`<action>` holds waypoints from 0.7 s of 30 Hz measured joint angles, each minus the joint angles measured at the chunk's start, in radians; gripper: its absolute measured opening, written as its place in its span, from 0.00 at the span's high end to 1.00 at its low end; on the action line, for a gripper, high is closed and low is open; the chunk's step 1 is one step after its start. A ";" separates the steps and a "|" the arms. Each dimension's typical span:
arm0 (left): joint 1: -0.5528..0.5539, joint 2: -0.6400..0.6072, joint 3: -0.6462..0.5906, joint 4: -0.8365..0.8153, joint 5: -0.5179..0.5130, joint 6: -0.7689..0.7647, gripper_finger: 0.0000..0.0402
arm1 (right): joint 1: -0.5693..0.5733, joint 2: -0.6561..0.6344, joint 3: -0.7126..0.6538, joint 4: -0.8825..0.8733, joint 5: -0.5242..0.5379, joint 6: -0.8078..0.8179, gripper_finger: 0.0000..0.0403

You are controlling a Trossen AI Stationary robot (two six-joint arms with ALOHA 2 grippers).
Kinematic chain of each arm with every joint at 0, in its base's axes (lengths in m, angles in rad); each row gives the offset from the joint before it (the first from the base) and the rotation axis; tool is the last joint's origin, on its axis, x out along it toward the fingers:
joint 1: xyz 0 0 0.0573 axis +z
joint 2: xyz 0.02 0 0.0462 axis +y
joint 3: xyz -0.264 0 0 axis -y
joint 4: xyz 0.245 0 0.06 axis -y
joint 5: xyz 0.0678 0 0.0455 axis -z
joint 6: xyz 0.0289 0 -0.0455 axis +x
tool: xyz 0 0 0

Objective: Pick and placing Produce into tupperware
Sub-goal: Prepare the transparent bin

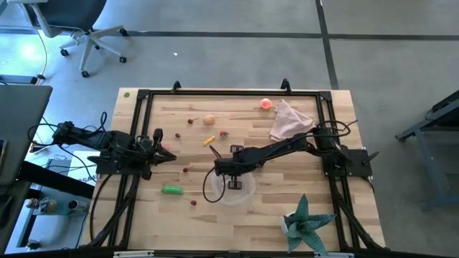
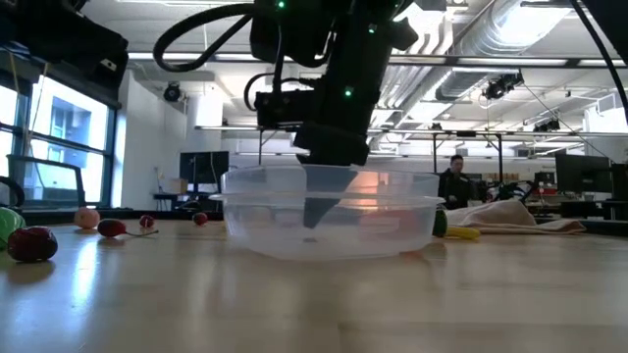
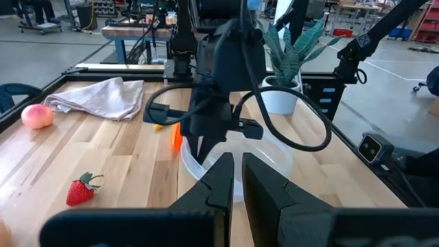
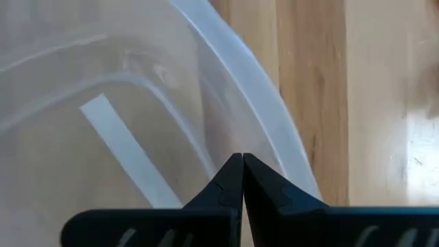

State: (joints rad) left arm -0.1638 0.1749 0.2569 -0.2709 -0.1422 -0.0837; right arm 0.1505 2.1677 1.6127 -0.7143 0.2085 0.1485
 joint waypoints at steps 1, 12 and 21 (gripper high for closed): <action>0.000 0.000 0.000 -0.001 0.000 0.000 0.95 | -0.001 0.000 0.000 0.000 0.003 0.006 0.99; 0.000 0.000 0.000 -0.002 0.000 0.000 0.95 | -0.007 0.000 0.000 0.012 0.010 0.001 0.99; 0.000 0.000 0.000 -0.002 0.000 0.000 0.95 | -0.001 -0.001 0.077 -0.070 0.017 -0.018 0.99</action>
State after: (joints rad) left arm -0.1638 0.1749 0.2569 -0.2733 -0.1425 -0.0837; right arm 0.1492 2.1670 1.6893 -0.7845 0.2259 0.1304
